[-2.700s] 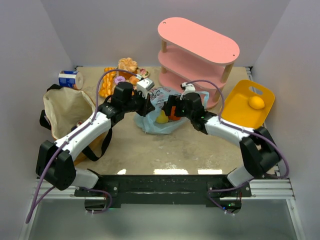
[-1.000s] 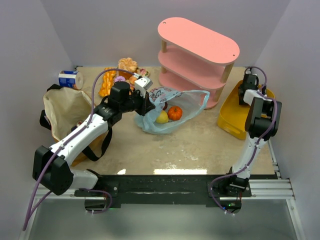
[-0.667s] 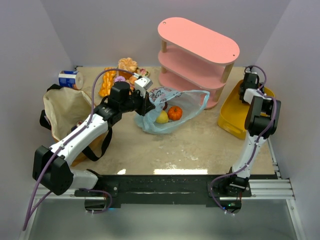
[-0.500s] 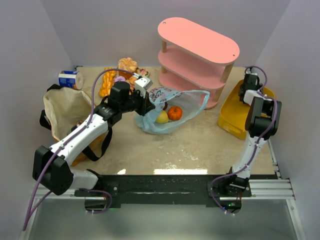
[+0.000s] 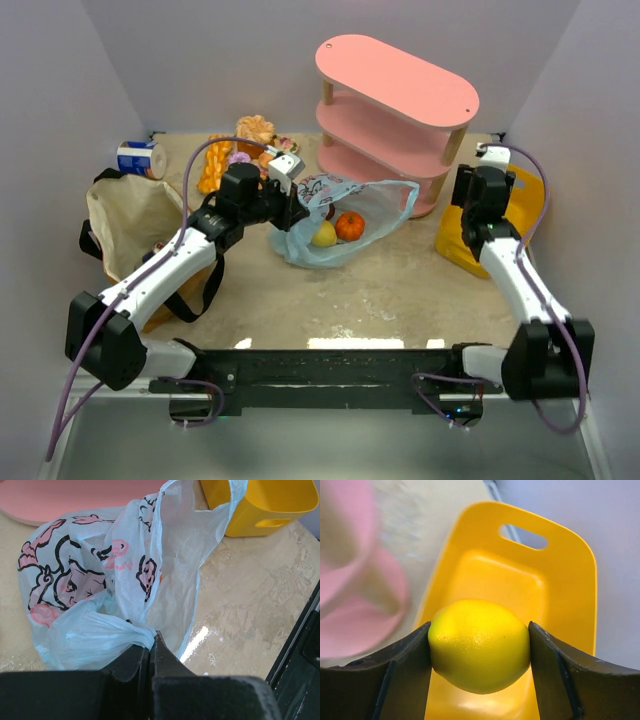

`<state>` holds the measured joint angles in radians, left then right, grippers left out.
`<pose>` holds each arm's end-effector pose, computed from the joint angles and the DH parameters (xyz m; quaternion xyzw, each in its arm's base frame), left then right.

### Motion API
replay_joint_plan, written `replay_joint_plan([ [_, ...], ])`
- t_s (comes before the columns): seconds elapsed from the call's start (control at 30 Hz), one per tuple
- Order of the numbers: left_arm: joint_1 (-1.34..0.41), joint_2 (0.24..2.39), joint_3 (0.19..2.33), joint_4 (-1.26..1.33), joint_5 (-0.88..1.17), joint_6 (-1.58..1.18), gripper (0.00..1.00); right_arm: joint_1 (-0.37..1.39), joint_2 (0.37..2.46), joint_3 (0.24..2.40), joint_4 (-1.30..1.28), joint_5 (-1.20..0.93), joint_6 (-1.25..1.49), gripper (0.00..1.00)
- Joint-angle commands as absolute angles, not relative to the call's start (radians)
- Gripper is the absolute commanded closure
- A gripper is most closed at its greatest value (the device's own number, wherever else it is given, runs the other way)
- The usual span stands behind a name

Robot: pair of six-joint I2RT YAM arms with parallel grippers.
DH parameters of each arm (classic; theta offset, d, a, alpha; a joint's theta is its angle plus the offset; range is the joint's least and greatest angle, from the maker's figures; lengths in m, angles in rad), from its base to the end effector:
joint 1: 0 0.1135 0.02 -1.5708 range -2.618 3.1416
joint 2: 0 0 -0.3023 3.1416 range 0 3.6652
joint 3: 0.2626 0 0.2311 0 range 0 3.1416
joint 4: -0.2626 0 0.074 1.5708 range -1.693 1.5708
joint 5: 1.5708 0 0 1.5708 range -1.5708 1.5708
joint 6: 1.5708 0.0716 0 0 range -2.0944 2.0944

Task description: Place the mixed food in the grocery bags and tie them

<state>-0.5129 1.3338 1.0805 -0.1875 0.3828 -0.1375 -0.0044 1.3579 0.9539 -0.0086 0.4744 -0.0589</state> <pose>0.2545 -0.1740 0.3496 0.2548 0.7956 -0.3202 0.4468 0.3109 -0.0341 0.3212 0.1064 0.8167 -0.2134 0.5255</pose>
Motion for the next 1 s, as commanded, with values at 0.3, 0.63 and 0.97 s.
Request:
replay_joint_plan([
  [0.3, -0.515, 1.307, 1.106, -0.189, 0.244, -0.081, 1.0, 0.46, 0.862, 0.718, -0.049, 0.132, 0.316, 0.8],
  [0.63, -0.514, 1.302, 1.1, -0.184, 0.21, -0.063, 1.0, 0.589, 1.251, 0.762, 0.259, 0.084, 0.33, 0.79],
  [0.97, -0.508, 1.307, 1.1, -0.184, 0.209, -0.061, 1.0, 0.594, 1.65, 1.021, 0.429, 0.019, 0.301, 0.64],
])
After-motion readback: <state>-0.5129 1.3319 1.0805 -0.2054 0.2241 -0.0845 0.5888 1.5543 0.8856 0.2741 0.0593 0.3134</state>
